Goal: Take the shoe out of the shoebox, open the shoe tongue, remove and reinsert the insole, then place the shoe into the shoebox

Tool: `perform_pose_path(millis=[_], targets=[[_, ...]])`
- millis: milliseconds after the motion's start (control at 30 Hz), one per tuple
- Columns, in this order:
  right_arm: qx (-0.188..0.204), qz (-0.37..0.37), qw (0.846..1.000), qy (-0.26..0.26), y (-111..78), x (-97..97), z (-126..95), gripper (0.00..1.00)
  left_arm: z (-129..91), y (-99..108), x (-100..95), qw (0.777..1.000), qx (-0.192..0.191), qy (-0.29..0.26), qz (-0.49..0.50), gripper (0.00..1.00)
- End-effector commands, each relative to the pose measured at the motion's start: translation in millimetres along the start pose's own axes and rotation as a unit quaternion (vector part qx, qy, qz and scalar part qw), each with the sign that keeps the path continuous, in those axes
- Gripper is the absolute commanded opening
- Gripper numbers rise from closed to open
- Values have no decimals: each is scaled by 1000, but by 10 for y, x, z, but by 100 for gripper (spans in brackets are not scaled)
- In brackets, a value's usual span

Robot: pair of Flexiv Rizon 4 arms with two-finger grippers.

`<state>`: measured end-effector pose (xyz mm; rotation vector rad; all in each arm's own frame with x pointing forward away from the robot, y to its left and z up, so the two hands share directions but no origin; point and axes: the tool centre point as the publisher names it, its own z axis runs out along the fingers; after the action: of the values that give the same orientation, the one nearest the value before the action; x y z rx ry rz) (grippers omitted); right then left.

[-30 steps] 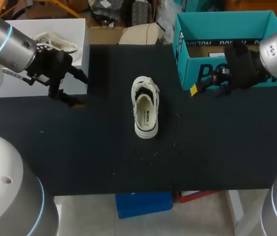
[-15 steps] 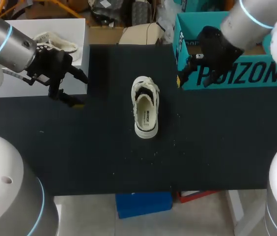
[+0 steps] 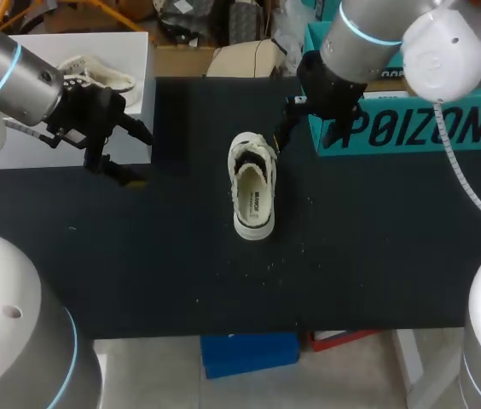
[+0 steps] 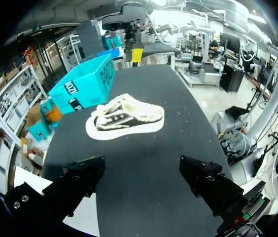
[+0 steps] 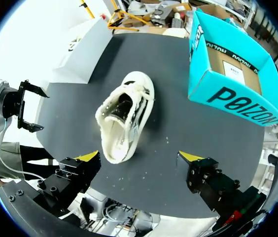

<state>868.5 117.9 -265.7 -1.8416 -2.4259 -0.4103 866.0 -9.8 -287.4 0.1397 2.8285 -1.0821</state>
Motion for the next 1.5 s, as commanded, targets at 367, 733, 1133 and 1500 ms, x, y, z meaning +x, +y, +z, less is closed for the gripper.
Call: perform_pose_path(millis=[367,733,1133,1500], targets=[[54,-9,998,-16,416,120,525,100,12,4,6,1000,0,-1,1,100],[58,24,998,-22,349,127,765,75,12,4,6,1000,0,-1,1,100],[59,40,997,-27,278,9,1039,55,12,4,6,1000,0,-1,1,100],[73,27,996,-34,342,-116,1321,49,12,4,6,1000,0,-1,1,100]])
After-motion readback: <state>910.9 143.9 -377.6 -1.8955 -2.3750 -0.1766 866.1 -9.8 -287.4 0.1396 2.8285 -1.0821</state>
